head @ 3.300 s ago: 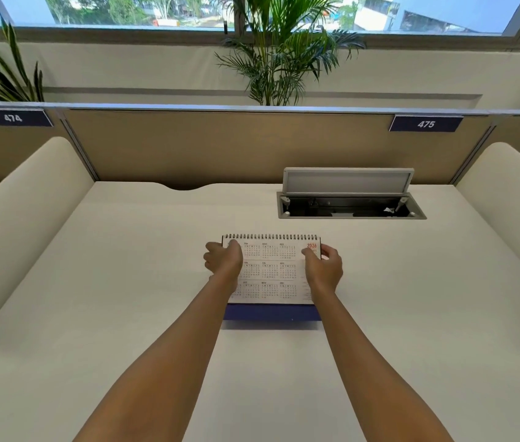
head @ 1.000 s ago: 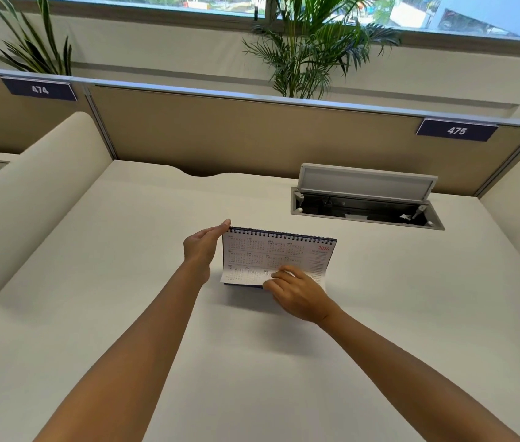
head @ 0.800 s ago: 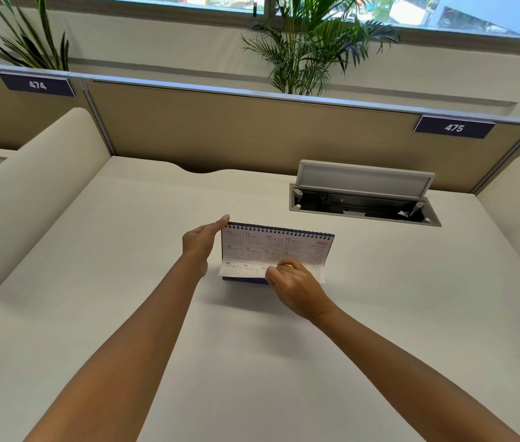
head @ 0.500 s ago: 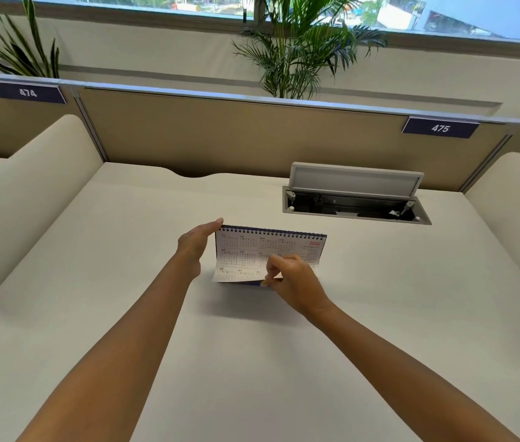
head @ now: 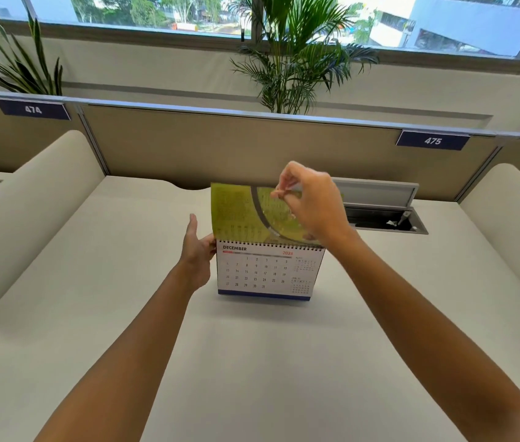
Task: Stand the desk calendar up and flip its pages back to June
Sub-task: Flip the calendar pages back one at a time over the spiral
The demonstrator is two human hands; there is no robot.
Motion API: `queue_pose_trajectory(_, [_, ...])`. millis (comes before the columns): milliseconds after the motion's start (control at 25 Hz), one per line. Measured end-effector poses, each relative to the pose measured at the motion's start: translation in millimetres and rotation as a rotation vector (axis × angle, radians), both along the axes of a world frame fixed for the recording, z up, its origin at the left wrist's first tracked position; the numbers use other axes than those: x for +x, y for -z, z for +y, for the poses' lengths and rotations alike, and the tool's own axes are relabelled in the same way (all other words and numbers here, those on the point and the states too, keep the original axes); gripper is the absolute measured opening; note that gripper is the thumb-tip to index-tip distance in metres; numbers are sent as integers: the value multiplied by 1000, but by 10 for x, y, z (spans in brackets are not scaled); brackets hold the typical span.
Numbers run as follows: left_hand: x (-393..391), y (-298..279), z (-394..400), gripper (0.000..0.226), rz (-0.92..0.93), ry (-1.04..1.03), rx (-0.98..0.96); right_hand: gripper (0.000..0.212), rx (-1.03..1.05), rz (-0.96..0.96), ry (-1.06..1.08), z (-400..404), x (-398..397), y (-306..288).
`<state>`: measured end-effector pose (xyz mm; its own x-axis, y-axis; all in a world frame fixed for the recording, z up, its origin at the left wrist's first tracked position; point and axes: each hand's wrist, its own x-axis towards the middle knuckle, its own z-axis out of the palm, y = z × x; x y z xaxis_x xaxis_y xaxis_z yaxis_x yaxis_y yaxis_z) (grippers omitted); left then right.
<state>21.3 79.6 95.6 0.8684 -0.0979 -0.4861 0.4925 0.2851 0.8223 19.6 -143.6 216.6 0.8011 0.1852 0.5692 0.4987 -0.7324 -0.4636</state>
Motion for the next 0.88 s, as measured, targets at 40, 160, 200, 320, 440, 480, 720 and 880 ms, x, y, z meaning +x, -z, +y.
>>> queue_pose_trajectory(40, [1,13,-35,82,-20,-16,7,14,-1,-13,11,4,117,-53])
queue_pose_trajectory(160, [-14,7,-146,65,-71,-44,32,13,-44,-23,50,31,401,-48])
queue_pose_trajectory(200, [-22,-2,-179,57,-88,-51,58,11,-54,-25,58,35,465,-9])
queue_pose_trajectory(320, [-34,-16,-249,34,-82,-104,141,10,-55,-27,89,33,581,144])
queue_pose_trajectory(440, [-10,23,-282,29,-51,-163,167,14,-20,-57,161,-11,606,306])
queue_pose_trajectory(480, [-3,35,-283,30,-61,-178,166,15,22,-61,183,-36,584,370])
queue_pose_trajectory(720, [4,72,-260,32,-84,-277,154,18,461,37,385,-316,230,961])
queue_pose_trajectory(880, [14,114,-237,15,-112,-336,126,26,619,119,554,-309,-169,1460])
